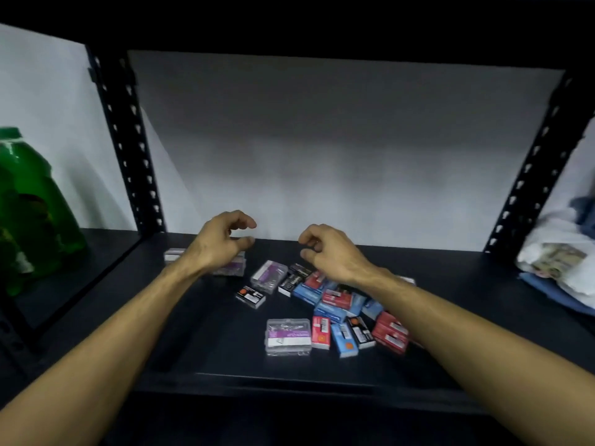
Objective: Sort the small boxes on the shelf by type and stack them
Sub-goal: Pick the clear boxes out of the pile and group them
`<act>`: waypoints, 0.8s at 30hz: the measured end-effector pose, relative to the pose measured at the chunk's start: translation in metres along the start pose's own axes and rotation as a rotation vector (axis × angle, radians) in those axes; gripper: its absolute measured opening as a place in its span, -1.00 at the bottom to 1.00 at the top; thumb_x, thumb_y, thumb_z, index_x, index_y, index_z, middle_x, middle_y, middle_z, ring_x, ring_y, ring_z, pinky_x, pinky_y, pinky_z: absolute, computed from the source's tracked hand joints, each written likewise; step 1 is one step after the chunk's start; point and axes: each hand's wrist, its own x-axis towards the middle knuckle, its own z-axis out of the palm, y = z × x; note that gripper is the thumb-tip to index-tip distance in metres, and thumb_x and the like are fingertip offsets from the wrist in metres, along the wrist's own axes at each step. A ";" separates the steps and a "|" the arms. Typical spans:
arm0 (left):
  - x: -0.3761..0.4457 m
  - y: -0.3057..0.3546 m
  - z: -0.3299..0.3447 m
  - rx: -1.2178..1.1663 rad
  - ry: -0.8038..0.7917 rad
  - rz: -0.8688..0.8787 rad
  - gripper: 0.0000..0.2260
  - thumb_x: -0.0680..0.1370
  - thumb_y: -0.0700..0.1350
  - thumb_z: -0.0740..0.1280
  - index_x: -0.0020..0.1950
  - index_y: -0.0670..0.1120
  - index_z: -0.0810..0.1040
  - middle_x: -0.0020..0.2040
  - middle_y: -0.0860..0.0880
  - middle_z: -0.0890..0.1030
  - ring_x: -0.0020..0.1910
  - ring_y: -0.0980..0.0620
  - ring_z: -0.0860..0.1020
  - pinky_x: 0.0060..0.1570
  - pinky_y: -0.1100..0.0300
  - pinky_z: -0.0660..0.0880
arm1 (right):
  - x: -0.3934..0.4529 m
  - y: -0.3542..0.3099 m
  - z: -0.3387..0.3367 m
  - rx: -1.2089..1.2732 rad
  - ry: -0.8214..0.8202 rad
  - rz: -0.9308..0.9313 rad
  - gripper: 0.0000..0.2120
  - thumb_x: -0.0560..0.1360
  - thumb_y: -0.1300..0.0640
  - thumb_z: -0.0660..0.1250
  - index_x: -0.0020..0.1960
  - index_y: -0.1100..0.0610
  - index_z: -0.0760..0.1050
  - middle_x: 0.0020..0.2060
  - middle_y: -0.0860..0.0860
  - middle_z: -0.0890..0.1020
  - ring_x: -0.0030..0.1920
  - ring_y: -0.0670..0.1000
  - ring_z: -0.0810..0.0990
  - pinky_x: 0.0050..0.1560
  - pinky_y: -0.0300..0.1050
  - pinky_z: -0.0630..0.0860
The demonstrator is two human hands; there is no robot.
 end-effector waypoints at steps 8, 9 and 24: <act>-0.001 0.062 0.091 -0.032 -0.225 0.081 -0.81 0.53 -0.12 0.43 0.12 0.06 0.58 0.07 0.11 0.61 0.07 0.21 0.56 -0.01 0.28 0.51 | -0.056 0.058 -0.065 -0.006 0.072 0.135 -0.92 0.55 0.10 0.36 0.04 0.03 0.57 -0.08 -0.11 0.60 -0.08 -0.14 0.57 -0.05 -0.21 0.51; 0.000 0.068 0.102 -0.032 -0.256 0.085 -0.81 0.53 -0.11 0.43 0.11 0.08 0.58 0.06 0.10 0.61 0.07 0.19 0.57 0.00 0.25 0.53 | -0.063 0.064 -0.071 -0.013 0.075 0.154 -0.92 0.55 0.09 0.36 0.04 0.02 0.57 -0.08 -0.11 0.60 -0.07 -0.14 0.57 -0.04 -0.20 0.51; 0.029 0.128 0.218 0.090 -0.519 0.129 -0.63 0.55 -0.04 0.41 0.35 0.04 0.51 0.15 0.05 0.56 0.07 0.11 0.56 -0.01 0.27 0.46 | -0.141 0.133 -0.101 0.014 -0.132 0.384 -0.74 0.45 -0.15 0.45 0.05 -0.04 0.56 -0.09 -0.13 0.62 -0.11 -0.13 0.61 -0.12 -0.22 0.54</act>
